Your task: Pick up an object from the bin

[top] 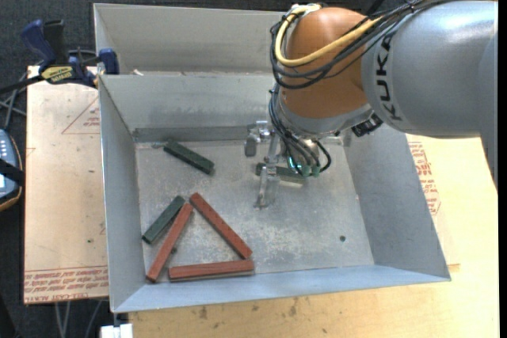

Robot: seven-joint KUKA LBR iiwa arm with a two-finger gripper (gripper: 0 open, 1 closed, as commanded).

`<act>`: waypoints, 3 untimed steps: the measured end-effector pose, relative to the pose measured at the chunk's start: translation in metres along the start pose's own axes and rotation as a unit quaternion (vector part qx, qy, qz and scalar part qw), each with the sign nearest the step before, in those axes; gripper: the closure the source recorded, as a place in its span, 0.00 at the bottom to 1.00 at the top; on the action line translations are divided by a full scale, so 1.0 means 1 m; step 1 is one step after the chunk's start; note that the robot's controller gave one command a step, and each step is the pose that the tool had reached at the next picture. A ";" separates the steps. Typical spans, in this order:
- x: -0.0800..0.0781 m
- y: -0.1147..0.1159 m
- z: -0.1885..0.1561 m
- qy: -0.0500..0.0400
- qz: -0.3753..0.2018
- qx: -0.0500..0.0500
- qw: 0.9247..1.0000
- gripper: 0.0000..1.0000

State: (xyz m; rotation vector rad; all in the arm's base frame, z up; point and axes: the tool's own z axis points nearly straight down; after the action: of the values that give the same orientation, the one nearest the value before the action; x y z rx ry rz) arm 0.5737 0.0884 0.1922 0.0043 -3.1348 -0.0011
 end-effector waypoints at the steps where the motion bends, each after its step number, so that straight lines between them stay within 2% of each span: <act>1: -0.002 0.000 -0.004 -0.004 0.001 0.000 1.000 0.00; 2: 0.001 0.051 0.025 -0.006 -0.020 0.000 1.000 0.00; 3: -0.010 0.080 0.078 -0.007 -0.050 -0.002 0.999 0.00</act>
Offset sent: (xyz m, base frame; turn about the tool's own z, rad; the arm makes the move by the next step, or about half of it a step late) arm -0.0101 0.1316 -0.0707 -0.1117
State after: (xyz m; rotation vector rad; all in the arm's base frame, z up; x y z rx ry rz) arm 0.5826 0.1684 0.1143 0.1607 -3.1447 -0.0068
